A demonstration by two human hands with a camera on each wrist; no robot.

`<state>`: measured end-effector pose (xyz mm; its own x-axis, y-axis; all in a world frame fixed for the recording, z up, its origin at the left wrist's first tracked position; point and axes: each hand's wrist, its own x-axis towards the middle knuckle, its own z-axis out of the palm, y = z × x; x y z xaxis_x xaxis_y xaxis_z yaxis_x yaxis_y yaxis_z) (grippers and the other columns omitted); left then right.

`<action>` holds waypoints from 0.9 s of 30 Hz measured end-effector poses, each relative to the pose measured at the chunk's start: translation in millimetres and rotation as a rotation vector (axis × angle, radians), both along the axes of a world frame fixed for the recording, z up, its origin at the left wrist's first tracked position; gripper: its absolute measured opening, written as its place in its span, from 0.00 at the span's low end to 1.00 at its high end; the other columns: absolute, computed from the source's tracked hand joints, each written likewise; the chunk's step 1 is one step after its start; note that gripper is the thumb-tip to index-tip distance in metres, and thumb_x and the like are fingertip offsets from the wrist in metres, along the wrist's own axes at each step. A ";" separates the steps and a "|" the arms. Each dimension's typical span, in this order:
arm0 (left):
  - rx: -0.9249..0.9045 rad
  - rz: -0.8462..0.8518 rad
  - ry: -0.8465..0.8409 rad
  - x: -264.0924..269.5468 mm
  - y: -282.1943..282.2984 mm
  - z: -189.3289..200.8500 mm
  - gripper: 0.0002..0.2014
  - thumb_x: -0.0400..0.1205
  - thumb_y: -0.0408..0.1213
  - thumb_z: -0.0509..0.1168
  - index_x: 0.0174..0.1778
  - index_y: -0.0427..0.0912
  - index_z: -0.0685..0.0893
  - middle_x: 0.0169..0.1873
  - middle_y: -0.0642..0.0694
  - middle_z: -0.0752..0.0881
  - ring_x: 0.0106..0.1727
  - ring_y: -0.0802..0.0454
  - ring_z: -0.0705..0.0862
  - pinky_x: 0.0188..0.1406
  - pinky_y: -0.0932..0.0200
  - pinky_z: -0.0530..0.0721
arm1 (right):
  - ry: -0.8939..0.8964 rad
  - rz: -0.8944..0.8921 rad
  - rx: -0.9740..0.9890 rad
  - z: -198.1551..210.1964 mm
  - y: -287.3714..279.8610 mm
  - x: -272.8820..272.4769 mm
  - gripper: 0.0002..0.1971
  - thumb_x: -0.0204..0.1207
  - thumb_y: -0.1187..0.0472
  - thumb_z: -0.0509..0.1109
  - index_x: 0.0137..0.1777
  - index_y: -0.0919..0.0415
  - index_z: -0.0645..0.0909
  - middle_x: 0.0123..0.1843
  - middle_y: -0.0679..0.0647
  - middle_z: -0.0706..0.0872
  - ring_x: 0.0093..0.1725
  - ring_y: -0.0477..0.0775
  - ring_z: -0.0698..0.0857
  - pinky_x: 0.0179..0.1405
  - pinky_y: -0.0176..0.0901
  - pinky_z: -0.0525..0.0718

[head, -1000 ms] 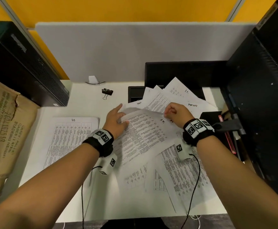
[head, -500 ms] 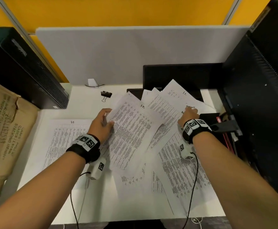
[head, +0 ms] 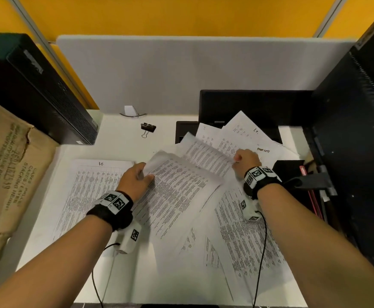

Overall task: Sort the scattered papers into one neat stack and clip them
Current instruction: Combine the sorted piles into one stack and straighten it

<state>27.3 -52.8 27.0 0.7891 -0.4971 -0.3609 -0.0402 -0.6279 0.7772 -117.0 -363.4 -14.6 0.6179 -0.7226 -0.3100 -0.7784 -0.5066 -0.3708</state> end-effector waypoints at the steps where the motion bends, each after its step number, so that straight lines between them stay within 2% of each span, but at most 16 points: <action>1: 0.006 0.005 0.012 0.6 0.6 -1.4 0.06 0.81 0.37 0.67 0.48 0.55 0.83 0.45 0.47 0.89 0.50 0.46 0.87 0.57 0.43 0.84 | -0.039 0.025 0.025 0.8 3.1 2.2 0.07 0.75 0.67 0.72 0.39 0.57 0.79 0.53 0.59 0.83 0.55 0.62 0.82 0.54 0.55 0.86; 3: 0.006 0.012 0.026 1.1 0.4 -3.4 0.06 0.81 0.37 0.67 0.48 0.55 0.83 0.46 0.47 0.89 0.50 0.46 0.87 0.57 0.44 0.84 | -0.052 0.045 0.035 3.2 6.0 6.3 0.07 0.73 0.67 0.73 0.38 0.57 0.80 0.54 0.59 0.83 0.55 0.62 0.82 0.54 0.55 0.85; 4: 0.005 0.016 0.031 0.9 -0.4 -3.8 0.07 0.81 0.36 0.67 0.47 0.56 0.83 0.46 0.48 0.89 0.50 0.46 0.87 0.56 0.46 0.84 | -0.022 0.051 0.011 3.1 4.2 8.4 0.04 0.74 0.66 0.72 0.41 0.57 0.82 0.57 0.59 0.82 0.57 0.62 0.81 0.57 0.56 0.84; 5: 0.001 0.018 0.034 0.9 -1.6 -4.2 0.08 0.81 0.36 0.67 0.46 0.57 0.82 0.46 0.48 0.88 0.50 0.47 0.86 0.54 0.49 0.84 | 0.033 0.058 -0.028 3.7 1.6 9.9 0.04 0.75 0.65 0.70 0.47 0.57 0.84 0.61 0.58 0.80 0.60 0.62 0.79 0.61 0.56 0.82; 7: 0.005 0.019 0.033 2.6 -4.4 -5.6 0.07 0.81 0.37 0.67 0.48 0.56 0.83 0.46 0.48 0.88 0.50 0.47 0.86 0.53 0.51 0.83 | 0.181 0.057 -0.111 4.1 -10.5 12.8 0.14 0.76 0.60 0.66 0.61 0.57 0.82 0.69 0.58 0.73 0.68 0.63 0.73 0.69 0.57 0.75; 8: 0.007 0.022 0.035 2.3 -4.8 -4.9 0.06 0.81 0.37 0.67 0.50 0.54 0.83 0.47 0.47 0.88 0.50 0.47 0.86 0.53 0.51 0.83 | 0.236 0.036 -0.151 5.6 -17.4 12.1 0.17 0.77 0.57 0.65 0.65 0.58 0.80 0.72 0.59 0.70 0.70 0.64 0.70 0.71 0.57 0.72; 12: -0.001 0.038 0.048 2.3 -7.8 -4.3 0.08 0.82 0.35 0.67 0.54 0.51 0.83 0.48 0.48 0.88 0.50 0.50 0.86 0.51 0.55 0.81 | 0.397 -0.044 -0.271 7.9 -43.1 9.6 0.21 0.75 0.51 0.67 0.65 0.59 0.80 0.73 0.64 0.69 0.72 0.67 0.66 0.74 0.59 0.65; 15: -0.009 0.043 0.074 2.3 -10.1 -3.5 0.08 0.82 0.35 0.67 0.53 0.53 0.83 0.47 0.52 0.88 0.50 0.52 0.85 0.53 0.54 0.81 | 0.532 -0.033 -0.260 11.5 -52.4 7.0 0.23 0.71 0.51 0.71 0.65 0.58 0.79 0.73 0.66 0.71 0.71 0.68 0.67 0.74 0.62 0.64; 17: -0.002 0.040 0.076 3.5 -11.8 -3.5 0.08 0.82 0.35 0.67 0.53 0.53 0.83 0.47 0.51 0.88 0.50 0.50 0.86 0.55 0.52 0.82 | 0.550 -0.034 -0.250 12.5 -56.3 6.3 0.23 0.70 0.53 0.72 0.64 0.58 0.79 0.73 0.65 0.73 0.73 0.68 0.67 0.75 0.63 0.62; 19: 0.003 0.039 0.075 4.5 -14.0 -2.8 0.08 0.82 0.35 0.67 0.54 0.51 0.83 0.47 0.49 0.87 0.50 0.49 0.85 0.53 0.54 0.81 | 0.505 -0.039 -0.267 15.2 -58.2 8.2 0.20 0.71 0.54 0.72 0.62 0.58 0.80 0.69 0.63 0.78 0.72 0.67 0.70 0.74 0.62 0.63; 21: 0.010 0.034 0.065 5.7 -16.5 -1.8 0.08 0.82 0.35 0.67 0.55 0.49 0.83 0.47 0.46 0.87 0.49 0.48 0.85 0.50 0.55 0.81 | 0.398 -0.079 -0.244 21.4 -57.9 11.6 0.13 0.75 0.57 0.69 0.57 0.62 0.81 0.62 0.62 0.82 0.67 0.66 0.76 0.70 0.61 0.69; 23: 0.013 0.025 0.063 6.6 -19.7 -0.1 0.08 0.81 0.35 0.67 0.55 0.46 0.84 0.48 0.43 0.88 0.49 0.46 0.85 0.48 0.56 0.82 | 0.242 -0.121 -0.147 31.3 -57.5 15.8 0.07 0.79 0.63 0.66 0.47 0.68 0.80 0.53 0.63 0.84 0.53 0.66 0.83 0.54 0.54 0.81; 24: 0.009 0.024 0.065 6.6 -21.5 1.5 0.08 0.81 0.34 0.67 0.55 0.46 0.84 0.48 0.42 0.88 0.50 0.45 0.86 0.49 0.55 0.82 | 0.169 -0.130 -0.111 38.1 -56.9 18.1 0.06 0.80 0.66 0.64 0.43 0.68 0.78 0.49 0.64 0.84 0.47 0.65 0.84 0.45 0.49 0.81; 25: 0.003 0.024 0.068 6.4 -23.5 3.3 0.08 0.81 0.35 0.67 0.55 0.45 0.84 0.48 0.42 0.88 0.50 0.45 0.86 0.50 0.54 0.83 | 0.098 -0.134 -0.094 44.9 -56.7 20.3 0.06 0.80 0.68 0.64 0.42 0.68 0.78 0.48 0.64 0.84 0.45 0.64 0.84 0.41 0.46 0.79; 27: -0.019 0.025 0.071 5.4 -28.1 8.9 0.08 0.81 0.35 0.67 0.55 0.44 0.84 0.48 0.42 0.88 0.50 0.44 0.86 0.49 0.55 0.83 | -0.068 -0.122 -0.095 61.5 -54.9 21.8 0.05 0.78 0.71 0.64 0.48 0.65 0.81 0.48 0.61 0.84 0.47 0.62 0.84 0.42 0.44 0.78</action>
<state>32.6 -81.0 35.9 0.7743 -0.4850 -0.4065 0.0307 -0.6128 0.7897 -95.2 -418.2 46.9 0.5412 -0.8174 -0.1973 -0.8108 -0.4451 -0.3801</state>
